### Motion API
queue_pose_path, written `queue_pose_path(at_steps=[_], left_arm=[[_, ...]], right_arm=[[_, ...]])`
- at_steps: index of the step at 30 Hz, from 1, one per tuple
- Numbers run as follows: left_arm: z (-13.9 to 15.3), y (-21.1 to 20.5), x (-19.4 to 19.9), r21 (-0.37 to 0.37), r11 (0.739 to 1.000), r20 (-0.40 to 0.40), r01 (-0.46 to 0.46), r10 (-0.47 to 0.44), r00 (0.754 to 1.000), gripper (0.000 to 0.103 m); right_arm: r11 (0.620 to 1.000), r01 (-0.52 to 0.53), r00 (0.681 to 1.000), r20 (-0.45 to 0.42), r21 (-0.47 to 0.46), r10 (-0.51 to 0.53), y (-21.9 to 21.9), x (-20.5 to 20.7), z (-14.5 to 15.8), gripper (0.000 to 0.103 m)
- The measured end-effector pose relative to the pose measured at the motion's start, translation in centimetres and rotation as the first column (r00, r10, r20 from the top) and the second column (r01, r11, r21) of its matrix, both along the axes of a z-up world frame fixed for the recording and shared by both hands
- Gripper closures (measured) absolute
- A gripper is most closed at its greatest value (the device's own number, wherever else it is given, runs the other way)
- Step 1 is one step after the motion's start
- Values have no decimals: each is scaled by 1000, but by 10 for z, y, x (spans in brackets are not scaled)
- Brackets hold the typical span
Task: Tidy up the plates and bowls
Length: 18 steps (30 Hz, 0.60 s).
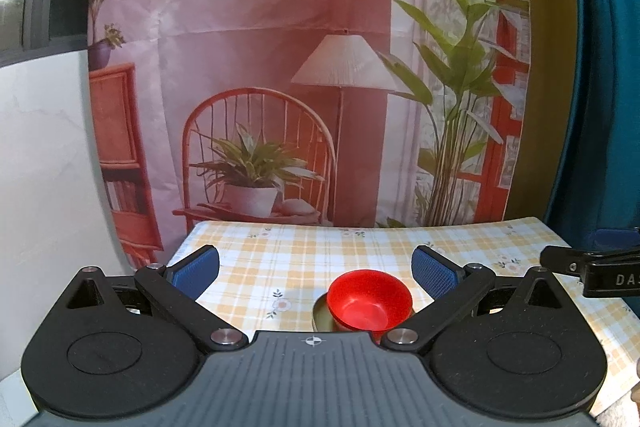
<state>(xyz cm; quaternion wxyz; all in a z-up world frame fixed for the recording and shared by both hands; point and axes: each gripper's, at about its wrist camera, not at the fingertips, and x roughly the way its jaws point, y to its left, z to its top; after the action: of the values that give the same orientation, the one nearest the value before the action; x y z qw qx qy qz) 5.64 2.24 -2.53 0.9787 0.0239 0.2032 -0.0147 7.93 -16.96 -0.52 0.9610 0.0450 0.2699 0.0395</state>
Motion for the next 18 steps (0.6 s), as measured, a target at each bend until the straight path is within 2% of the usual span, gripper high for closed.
queue_pose_path(at_steps=[18], left_arm=[[5, -1, -13, 0, 1000, 7, -6, 6, 1000, 0]], right_arm=[[1000, 23, 999, 29, 14, -23, -6, -21, 9, 0]])
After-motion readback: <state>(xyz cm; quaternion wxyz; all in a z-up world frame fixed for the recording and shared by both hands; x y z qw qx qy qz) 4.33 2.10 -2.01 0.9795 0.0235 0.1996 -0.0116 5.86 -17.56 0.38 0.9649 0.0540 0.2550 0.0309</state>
